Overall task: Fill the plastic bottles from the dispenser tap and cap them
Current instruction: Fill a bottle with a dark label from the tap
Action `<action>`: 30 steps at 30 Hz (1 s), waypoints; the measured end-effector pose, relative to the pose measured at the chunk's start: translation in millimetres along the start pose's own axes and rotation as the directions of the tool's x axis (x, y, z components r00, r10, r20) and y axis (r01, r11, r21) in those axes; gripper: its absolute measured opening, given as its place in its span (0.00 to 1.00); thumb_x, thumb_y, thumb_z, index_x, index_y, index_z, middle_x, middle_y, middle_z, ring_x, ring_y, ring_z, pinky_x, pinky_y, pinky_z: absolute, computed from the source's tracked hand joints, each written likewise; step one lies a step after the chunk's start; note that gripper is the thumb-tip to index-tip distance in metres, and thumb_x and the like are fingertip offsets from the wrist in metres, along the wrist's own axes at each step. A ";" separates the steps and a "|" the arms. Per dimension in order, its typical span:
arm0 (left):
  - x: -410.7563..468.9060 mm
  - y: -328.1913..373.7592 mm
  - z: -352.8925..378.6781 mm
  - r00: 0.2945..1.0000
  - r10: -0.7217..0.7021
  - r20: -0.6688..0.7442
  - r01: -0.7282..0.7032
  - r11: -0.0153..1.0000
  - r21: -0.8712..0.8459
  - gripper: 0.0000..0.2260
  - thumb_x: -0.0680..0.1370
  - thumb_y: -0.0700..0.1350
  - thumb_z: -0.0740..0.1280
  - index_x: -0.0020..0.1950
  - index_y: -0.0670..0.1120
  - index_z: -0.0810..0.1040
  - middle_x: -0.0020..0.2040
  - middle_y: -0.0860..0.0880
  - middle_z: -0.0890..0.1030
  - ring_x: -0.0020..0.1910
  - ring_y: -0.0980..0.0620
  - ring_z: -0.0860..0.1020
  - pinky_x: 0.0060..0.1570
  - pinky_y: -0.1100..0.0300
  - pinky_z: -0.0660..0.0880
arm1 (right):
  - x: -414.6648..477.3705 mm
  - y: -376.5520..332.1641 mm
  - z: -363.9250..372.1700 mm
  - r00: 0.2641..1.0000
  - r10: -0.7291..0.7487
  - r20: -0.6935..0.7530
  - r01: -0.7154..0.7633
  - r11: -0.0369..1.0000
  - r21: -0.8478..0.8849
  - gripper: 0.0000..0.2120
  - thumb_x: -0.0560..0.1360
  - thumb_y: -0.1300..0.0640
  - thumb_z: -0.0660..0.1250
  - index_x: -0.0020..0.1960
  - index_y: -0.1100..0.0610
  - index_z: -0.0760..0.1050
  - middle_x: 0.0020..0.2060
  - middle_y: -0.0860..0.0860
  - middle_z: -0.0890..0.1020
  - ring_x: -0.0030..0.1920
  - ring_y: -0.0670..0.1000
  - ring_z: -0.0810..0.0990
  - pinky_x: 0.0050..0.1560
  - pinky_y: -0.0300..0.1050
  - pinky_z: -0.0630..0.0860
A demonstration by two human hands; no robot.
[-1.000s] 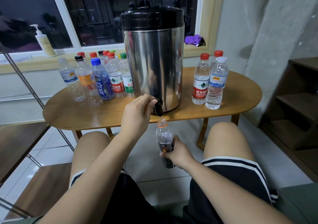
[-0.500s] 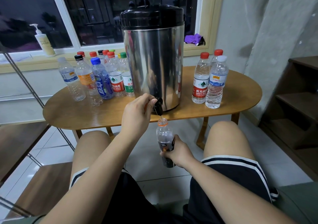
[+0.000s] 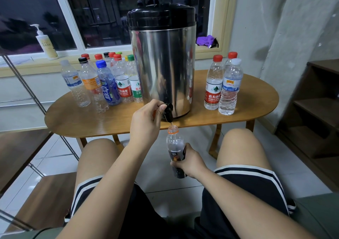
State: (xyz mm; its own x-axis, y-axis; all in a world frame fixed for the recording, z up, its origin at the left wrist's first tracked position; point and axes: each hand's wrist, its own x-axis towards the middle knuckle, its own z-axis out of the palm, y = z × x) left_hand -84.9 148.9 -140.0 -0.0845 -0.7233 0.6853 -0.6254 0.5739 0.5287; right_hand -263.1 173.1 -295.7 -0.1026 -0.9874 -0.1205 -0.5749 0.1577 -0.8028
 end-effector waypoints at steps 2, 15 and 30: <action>-0.8 0.3 0.7 1.000 -0.013 -0.009 0.013 1.000 -0.007 0.09 0.88 0.51 0.67 0.54 0.49 0.82 0.39 0.55 0.80 0.39 0.54 0.74 0.39 0.64 0.68 | 0.0 0.0 -0.1 1.000 0.003 0.003 -0.003 1.000 0.002 0.29 0.70 0.47 0.84 0.61 0.50 0.70 0.56 0.47 0.84 0.55 0.52 0.83 0.58 0.52 0.81; -2.1 1.4 0.1 1.000 -0.019 -0.001 0.019 0.999 -0.028 0.09 0.88 0.52 0.66 0.55 0.49 0.82 0.41 0.56 0.81 0.41 0.55 0.75 0.39 0.64 0.69 | 0.1 0.1 0.1 1.000 -0.005 -0.001 0.005 1.000 -0.006 0.29 0.69 0.46 0.84 0.60 0.49 0.70 0.54 0.47 0.84 0.54 0.52 0.83 0.58 0.54 0.82; -2.4 -1.0 0.8 0.999 -0.048 0.012 0.048 0.997 -0.055 0.10 0.88 0.54 0.66 0.56 0.51 0.82 0.43 0.55 0.84 0.43 0.54 0.80 0.42 0.56 0.75 | -0.8 0.5 0.2 1.000 -0.001 0.001 0.001 1.000 0.016 0.28 0.69 0.48 0.85 0.60 0.49 0.70 0.55 0.47 0.84 0.55 0.52 0.83 0.57 0.50 0.81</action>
State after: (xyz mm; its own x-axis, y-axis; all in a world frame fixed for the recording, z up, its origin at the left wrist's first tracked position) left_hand -84.7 149.8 -142.5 -0.0636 -0.7542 0.6535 -0.5848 0.5588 0.5880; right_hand -263.2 174.0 -296.1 -0.1012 -0.9875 -0.1206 -0.5617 0.1568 -0.8123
